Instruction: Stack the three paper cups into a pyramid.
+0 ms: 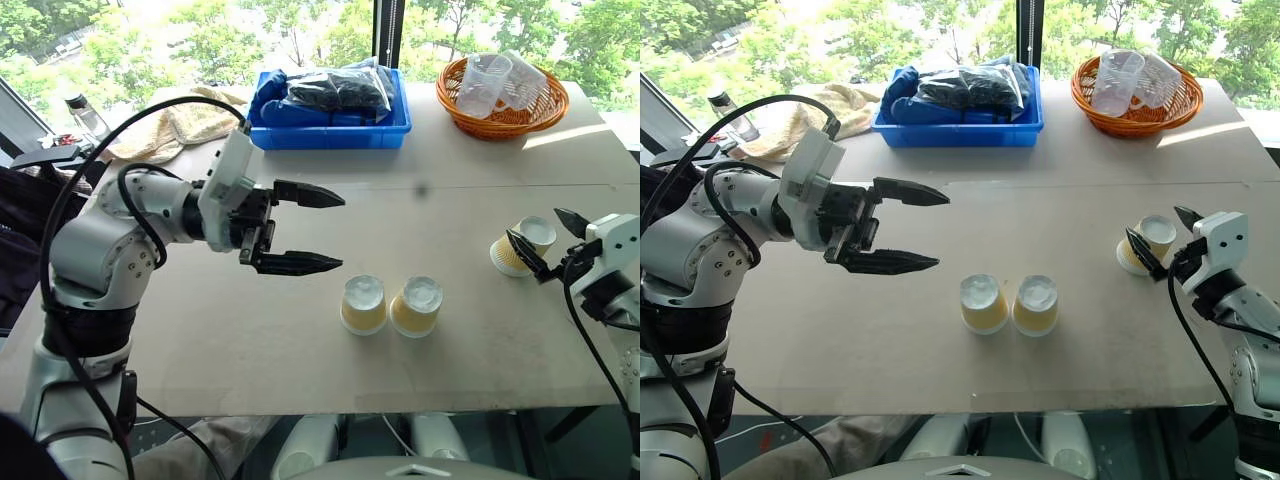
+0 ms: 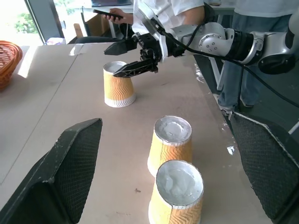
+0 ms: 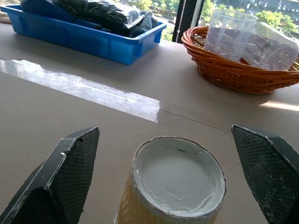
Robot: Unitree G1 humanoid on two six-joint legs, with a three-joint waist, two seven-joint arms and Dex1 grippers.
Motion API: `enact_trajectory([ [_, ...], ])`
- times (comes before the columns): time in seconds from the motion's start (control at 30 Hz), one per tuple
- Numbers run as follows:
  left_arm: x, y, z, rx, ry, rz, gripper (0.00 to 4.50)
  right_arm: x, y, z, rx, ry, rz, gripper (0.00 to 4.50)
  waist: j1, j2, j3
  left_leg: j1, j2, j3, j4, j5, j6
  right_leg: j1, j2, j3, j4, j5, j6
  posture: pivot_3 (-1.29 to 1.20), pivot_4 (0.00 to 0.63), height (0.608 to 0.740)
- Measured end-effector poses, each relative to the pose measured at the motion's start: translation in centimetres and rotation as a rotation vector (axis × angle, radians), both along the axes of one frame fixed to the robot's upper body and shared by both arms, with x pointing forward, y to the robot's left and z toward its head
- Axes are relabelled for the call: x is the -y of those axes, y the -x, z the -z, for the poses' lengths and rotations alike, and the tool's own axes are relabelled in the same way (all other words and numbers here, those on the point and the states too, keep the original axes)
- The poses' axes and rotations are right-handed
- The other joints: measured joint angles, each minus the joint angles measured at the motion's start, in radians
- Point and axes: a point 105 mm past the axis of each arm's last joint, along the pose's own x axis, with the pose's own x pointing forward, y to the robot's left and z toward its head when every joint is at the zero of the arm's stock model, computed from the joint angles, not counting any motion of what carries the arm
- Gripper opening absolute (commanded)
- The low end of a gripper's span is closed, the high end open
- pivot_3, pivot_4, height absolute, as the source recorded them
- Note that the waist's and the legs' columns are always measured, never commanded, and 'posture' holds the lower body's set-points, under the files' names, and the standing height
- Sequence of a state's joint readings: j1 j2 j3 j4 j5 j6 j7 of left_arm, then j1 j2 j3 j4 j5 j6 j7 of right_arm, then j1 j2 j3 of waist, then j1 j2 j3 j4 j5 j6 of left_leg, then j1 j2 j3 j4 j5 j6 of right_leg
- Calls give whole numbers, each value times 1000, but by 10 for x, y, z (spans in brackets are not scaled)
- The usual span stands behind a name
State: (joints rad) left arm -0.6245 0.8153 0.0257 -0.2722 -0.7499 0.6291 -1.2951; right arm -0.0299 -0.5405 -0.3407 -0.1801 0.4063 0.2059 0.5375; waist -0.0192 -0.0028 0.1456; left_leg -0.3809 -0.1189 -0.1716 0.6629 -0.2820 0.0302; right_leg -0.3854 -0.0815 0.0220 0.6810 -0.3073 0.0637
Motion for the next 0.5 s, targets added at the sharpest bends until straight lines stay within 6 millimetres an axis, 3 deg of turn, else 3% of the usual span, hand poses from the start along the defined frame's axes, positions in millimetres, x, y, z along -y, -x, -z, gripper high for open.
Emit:
enact_trajectory([
  [0.27, 3, 0, 1, -3, 8, -18, 4500, -4, -1, 13, -75, -147, -11, 4462, 2, 0, 0, 0, 0, 0, 1, 0, 0, 0, 0, 0, 1, 0, 0, 0, 150, 740],
  [0.5, 3, 0, 1, -8, 9, -17, 4500, -5, -5, 10, -86, -199, -12, 4462, 3, 0, 0, 0, 0, 0, 1, 0, 0, 0, 0, 0, 1, 0, 0, 0, 150, 740],
])
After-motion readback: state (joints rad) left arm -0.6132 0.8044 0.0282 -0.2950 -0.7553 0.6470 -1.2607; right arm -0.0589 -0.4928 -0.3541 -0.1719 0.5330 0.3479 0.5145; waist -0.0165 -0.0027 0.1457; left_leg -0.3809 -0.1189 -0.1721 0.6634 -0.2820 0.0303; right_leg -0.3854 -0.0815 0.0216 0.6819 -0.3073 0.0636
